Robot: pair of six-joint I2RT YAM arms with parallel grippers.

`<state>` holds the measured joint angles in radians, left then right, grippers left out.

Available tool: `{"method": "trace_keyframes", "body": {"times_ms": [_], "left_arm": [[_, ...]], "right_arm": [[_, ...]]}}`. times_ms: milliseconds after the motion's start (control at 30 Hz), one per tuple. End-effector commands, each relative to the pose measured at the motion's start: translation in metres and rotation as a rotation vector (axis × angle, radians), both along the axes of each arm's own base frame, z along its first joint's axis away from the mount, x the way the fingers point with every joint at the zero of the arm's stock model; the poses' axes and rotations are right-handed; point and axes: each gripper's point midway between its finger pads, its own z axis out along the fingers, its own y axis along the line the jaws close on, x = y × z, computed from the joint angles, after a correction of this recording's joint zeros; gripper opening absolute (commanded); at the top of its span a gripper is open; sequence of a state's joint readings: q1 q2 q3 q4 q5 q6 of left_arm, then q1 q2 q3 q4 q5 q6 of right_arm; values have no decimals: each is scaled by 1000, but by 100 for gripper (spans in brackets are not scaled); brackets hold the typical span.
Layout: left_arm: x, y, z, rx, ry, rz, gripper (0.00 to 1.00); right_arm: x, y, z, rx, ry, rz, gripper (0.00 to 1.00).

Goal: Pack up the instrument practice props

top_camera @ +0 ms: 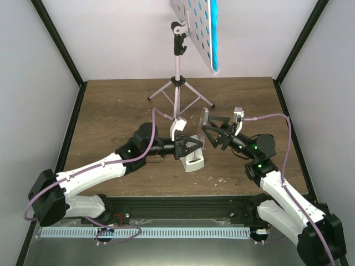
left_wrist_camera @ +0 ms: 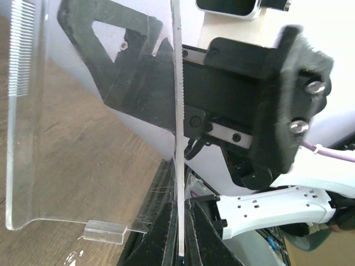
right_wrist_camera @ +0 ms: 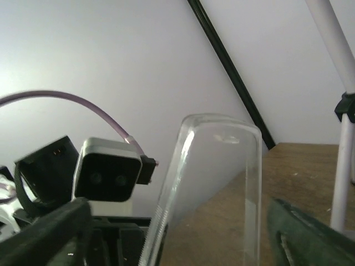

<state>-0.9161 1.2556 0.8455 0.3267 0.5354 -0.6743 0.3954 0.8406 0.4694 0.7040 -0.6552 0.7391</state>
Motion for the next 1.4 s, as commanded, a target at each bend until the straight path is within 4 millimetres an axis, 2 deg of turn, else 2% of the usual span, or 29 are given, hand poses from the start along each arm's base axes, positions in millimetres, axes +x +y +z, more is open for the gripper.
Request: {"method": "trace_keyframes", "body": {"times_ms": [0,67,133,233,333,500,600,767,833,967,1067,1367], "left_arm": [[-3,7,8,-16,-35,6,0],[-11,14,10,-24,-68,-6,0],[-20,22,13,-31,-103,-22,0],[-36,33,14,-33,-148,-71,0],[-54,40,17,-35,-173,-150,0],[-76,46,26,-59,-187,-254,0],[-83,47,31,-70,-190,-293,0],[-83,47,33,-64,-187,-295,0],[-80,47,34,-64,-187,-276,0],[-74,46,34,-59,-189,-234,0],[-71,46,34,-56,-190,-218,0],[-66,47,31,-39,-199,-187,0]], "right_arm": [[-11,0,33,32,-90,22,92],[-9,-2,36,26,-79,3,99],[-1,-5,35,18,-26,-39,100],[-2,-3,39,-16,-21,-27,100],[-7,8,48,-83,-28,59,100],[-29,32,58,-178,-9,340,100],[-41,34,62,-194,-26,417,100],[-62,31,70,-193,-106,461,100],[-65,32,71,-199,-120,452,99],[-50,33,61,-225,-61,383,90],[-48,35,55,-237,-44,385,84],[-46,44,41,-248,3,421,77]]}}
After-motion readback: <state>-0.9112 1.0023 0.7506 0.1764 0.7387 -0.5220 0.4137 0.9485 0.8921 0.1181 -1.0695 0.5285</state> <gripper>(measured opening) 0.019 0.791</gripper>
